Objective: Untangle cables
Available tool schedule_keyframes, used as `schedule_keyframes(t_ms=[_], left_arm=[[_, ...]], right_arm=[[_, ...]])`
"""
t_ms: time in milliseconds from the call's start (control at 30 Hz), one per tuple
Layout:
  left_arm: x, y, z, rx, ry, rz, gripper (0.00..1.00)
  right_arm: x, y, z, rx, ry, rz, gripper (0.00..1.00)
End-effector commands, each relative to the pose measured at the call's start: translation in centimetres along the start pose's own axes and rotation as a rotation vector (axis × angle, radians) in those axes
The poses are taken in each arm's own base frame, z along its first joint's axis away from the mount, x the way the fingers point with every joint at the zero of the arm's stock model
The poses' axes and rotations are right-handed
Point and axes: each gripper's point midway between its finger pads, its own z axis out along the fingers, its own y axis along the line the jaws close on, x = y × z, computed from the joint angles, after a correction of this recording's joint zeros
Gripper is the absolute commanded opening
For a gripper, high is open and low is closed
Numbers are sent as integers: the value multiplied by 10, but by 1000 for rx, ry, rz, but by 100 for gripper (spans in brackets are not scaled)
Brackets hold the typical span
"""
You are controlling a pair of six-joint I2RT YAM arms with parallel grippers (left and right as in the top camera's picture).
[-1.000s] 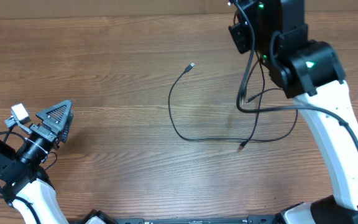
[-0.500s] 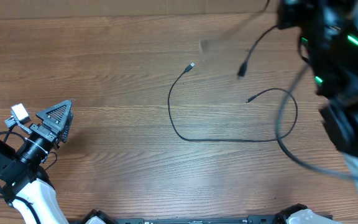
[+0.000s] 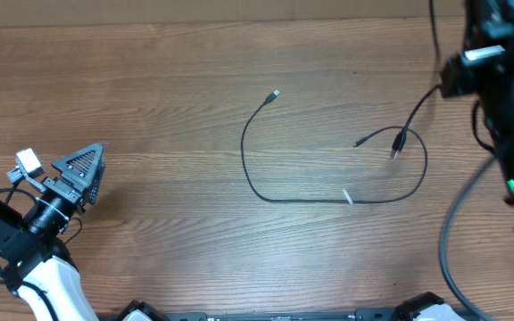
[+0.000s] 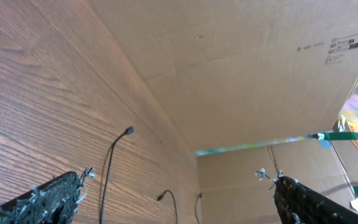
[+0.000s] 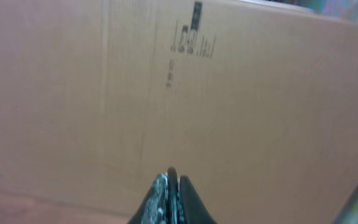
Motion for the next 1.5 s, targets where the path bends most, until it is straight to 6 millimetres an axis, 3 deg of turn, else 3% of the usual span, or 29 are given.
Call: schedule_keyframes(t_ms=[0, 300, 500, 633, 733, 900, 1033, 1200, 1267, 1333, 1467], left_arm=[[-3, -8, -1, 14, 3, 45, 100], [-3, -8, -1, 14, 3, 45, 100], [-3, -8, -1, 14, 3, 45, 100], [-3, -8, -1, 14, 3, 45, 100], [-3, -8, -1, 14, 3, 45, 100], [-3, -8, -1, 14, 3, 45, 100], [-3, -8, -1, 14, 3, 45, 100], [-3, -8, -1, 14, 3, 45, 99], [-3, -8, -1, 14, 3, 45, 100], [-3, -8, -1, 14, 3, 45, 99], [-3, -8, -1, 14, 3, 45, 99]], right_arm=[[-16, -2, -29, -48, -50, 113, 4], [-13, 88, -66, -618, -25, 132, 4], [-16, 114, -88, -818, -11, 186, 4], [-9, 111, -82, -779, -9, 116, 4], [4, 87, -50, -573, 23, 60, 4], [42, 13, 20, -42, 165, 16, 4], [81, -46, 80, 287, 270, -85, 4], [118, -155, 149, 625, 269, -126, 4], [141, -195, 175, 688, 254, -106, 4], [168, -216, 198, 666, 265, -103, 4], [252, -237, 240, 492, 370, -70, 4]])
